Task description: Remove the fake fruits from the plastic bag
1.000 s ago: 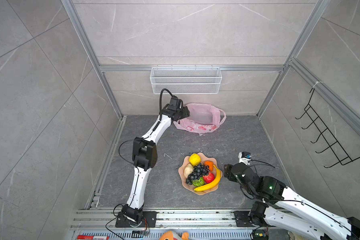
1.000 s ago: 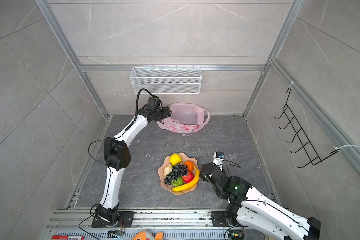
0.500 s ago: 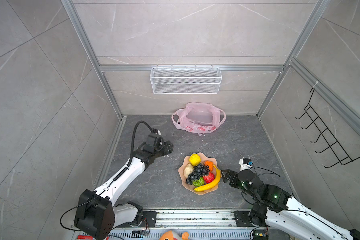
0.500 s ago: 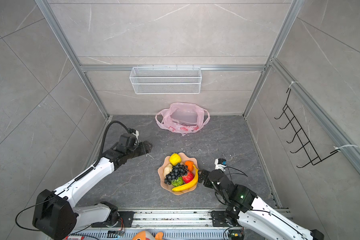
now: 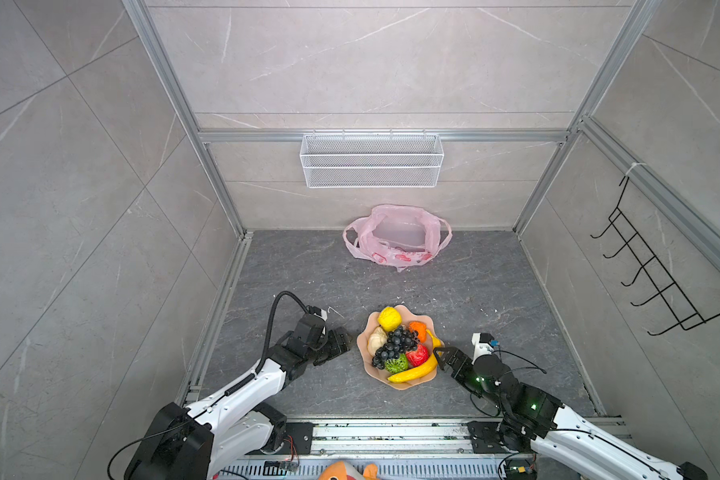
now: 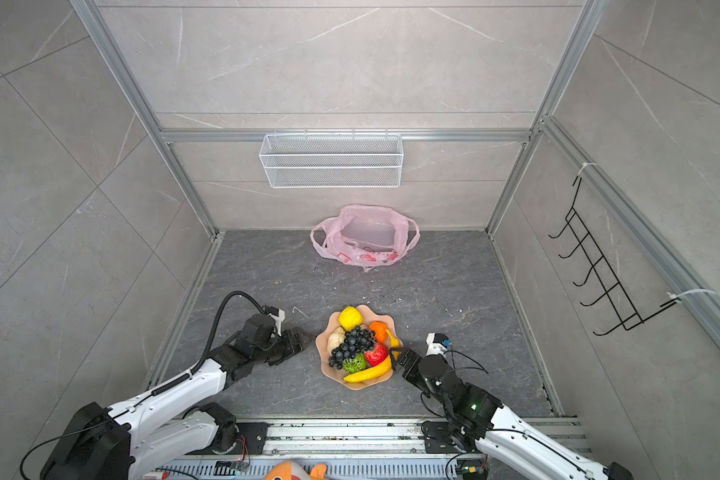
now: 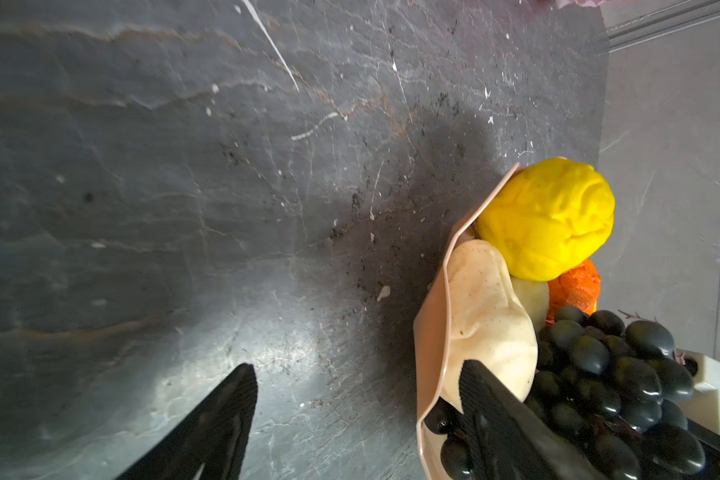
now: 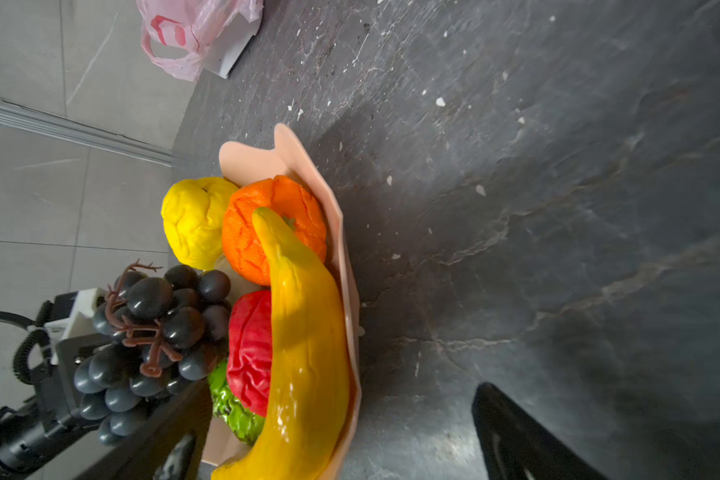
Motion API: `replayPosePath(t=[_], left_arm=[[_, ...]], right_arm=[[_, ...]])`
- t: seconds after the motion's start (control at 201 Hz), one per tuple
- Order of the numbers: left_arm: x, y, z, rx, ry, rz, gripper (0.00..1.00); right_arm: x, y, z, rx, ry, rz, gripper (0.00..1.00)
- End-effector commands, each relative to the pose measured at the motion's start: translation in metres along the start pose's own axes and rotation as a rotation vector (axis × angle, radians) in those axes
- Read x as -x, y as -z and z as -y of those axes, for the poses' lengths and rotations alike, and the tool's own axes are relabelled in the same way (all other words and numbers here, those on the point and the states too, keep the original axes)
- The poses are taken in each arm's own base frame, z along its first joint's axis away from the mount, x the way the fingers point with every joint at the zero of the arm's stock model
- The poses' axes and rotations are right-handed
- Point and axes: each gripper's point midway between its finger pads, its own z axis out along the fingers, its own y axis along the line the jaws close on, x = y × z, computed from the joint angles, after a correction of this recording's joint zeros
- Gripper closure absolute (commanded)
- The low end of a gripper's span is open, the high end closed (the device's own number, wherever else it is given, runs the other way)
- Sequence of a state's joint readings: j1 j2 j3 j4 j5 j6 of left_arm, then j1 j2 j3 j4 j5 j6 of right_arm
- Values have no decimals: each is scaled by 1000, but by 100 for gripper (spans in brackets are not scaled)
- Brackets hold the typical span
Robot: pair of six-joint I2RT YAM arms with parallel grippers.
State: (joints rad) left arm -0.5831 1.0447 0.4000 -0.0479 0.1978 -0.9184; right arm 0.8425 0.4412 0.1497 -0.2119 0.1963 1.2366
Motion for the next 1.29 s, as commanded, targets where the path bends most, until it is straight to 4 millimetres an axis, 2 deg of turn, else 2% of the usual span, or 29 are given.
replayPosePath(t=[0.0, 0.159, 0.309, 0.378, 0.916, 1.29], left_arm=[[1, -2, 19, -76, 30, 14, 25], [-1, -11, 30, -108, 14, -16, 39], [-2, -18, 31, -120, 20, -26, 49], [-1, -20, 32, -124, 20, -24, 54], [19, -35, 39, -94, -8, 26, 80], [42, -32, 37, -34, -45, 105, 84]], right_arm=[[3, -7, -21, 107, -71, 13, 0], [-6, -23, -29, 149, -79, -23, 0], [-8, -32, -43, 197, -61, -32, 1], [-7, -34, -42, 213, -79, -19, 1], [-8, -47, -52, 228, -42, -21, 5], [-7, -66, -72, 257, -10, -28, 5]])
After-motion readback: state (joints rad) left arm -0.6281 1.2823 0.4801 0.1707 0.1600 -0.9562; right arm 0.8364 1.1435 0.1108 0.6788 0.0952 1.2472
